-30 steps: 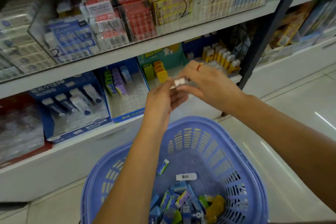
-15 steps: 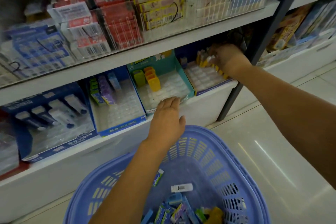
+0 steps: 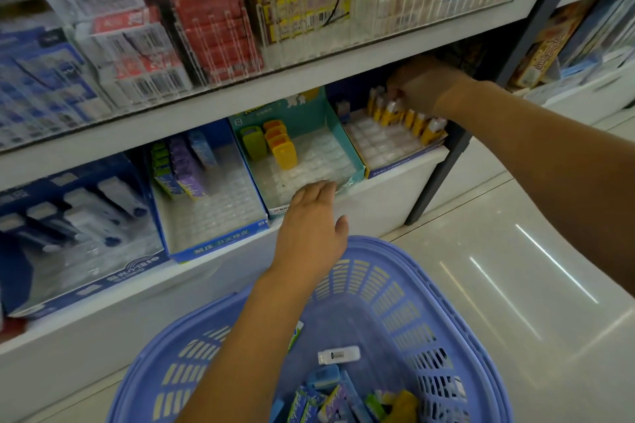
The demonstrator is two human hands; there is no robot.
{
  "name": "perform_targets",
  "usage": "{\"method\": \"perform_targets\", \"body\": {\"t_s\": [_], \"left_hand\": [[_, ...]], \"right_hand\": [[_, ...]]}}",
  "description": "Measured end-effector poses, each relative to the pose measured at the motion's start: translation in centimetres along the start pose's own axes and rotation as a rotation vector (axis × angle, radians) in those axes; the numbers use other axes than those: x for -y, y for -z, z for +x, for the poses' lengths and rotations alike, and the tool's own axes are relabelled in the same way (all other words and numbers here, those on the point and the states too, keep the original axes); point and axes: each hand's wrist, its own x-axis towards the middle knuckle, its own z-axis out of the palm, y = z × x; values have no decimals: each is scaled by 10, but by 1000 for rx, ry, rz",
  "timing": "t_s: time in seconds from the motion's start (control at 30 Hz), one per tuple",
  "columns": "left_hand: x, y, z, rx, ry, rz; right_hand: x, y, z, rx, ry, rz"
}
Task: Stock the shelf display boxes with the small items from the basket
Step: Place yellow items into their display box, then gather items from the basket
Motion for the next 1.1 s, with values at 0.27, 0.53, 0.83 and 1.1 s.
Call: {"method": "perform_targets", "body": {"t_s": [0.27,0.53,0.83,1.1], "left_hand": [[2,-4,3,-16,-7,7],[3,-6,-42,-356,-180,-351],[63,-129,-152,762,154,63],[96,-159,-212,1016,0,174]], "right_hand": [[6,-6,-7,-14,7,-120],[74,-2,-84,-8,146,-11],[180,-147,-203,1024,467,-120],[164,-244,-248,1218,237,-134]]}}
